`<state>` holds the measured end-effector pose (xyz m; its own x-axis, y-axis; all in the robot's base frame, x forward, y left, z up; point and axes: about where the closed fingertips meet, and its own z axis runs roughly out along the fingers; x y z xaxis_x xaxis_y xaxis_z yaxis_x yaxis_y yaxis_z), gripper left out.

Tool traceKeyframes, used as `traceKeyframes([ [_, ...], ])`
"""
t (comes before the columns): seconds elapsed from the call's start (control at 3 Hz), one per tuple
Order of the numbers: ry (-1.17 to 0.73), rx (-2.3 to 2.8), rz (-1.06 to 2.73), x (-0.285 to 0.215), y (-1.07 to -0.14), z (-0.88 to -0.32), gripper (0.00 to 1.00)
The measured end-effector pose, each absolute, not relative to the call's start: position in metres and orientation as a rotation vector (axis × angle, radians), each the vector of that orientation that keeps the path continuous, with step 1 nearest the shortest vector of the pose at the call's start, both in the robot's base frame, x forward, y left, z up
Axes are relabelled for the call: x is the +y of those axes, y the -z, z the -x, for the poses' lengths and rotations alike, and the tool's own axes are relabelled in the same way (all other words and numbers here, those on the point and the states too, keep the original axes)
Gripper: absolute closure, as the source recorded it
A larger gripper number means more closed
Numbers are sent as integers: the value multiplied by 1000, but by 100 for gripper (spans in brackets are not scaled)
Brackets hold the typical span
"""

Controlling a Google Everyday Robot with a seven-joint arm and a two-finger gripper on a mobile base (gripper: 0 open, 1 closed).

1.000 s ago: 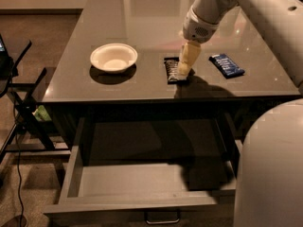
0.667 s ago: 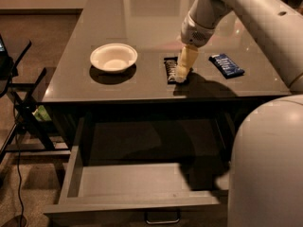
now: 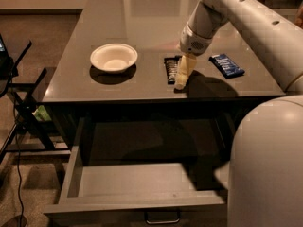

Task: Place rxbar chocolate into top drawer

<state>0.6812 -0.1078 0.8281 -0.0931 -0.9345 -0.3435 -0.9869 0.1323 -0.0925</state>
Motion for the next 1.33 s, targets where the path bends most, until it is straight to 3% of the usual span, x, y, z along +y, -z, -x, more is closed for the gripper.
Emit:
traceKeyframes([
  [0.33, -242, 2098, 1867, -109, -819, -680, 0],
  [1.33, -242, 2098, 1867, -109, -819, -680, 66],
])
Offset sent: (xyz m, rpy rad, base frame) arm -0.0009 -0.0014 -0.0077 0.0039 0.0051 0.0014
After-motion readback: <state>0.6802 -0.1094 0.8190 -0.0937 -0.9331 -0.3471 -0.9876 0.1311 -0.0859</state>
